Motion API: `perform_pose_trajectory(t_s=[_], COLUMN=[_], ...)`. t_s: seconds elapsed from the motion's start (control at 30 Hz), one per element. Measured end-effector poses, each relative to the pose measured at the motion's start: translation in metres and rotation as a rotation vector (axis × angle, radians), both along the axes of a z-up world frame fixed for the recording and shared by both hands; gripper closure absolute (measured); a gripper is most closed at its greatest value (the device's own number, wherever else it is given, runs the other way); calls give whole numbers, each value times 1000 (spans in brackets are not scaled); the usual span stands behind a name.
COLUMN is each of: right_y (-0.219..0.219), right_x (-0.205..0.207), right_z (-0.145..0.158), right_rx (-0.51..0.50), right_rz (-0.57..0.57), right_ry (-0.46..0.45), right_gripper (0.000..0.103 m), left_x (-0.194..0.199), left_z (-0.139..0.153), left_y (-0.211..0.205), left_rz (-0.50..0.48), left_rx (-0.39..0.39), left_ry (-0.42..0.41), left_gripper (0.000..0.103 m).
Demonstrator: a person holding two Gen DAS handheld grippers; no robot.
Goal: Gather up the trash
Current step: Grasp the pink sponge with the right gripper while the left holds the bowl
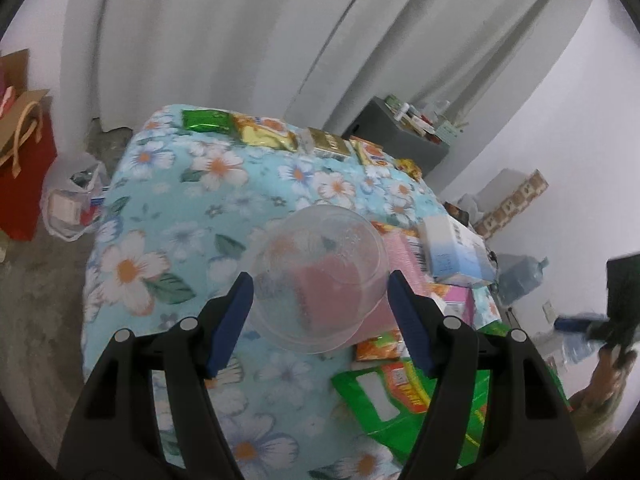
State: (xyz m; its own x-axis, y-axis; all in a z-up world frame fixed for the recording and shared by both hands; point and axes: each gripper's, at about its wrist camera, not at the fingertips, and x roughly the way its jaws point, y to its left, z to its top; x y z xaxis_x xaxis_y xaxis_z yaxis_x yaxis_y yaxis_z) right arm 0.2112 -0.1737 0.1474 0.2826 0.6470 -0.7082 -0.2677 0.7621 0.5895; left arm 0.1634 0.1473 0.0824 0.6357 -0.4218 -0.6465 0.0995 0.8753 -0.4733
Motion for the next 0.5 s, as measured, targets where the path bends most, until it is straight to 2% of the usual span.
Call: perform_pose_trajectory(t_s=[0.17, 0.37, 0.5], right_y=[58, 113, 127], right_x=[56, 109, 120], right_z=[-14, -49, -62], right_rx=[-15, -172, -258], right_rz=[47, 71, 57], right_ry=[59, 156, 171], right_gripper=[47, 47, 48], left_x=[-3, -6, -6], left_z=[-10, -25, -34], left_y=[11, 19, 18], left_rz=[50, 72, 63], left_rx=[9, 39, 45], left_ry=[18, 30, 39], left_gripper=[38, 38, 38])
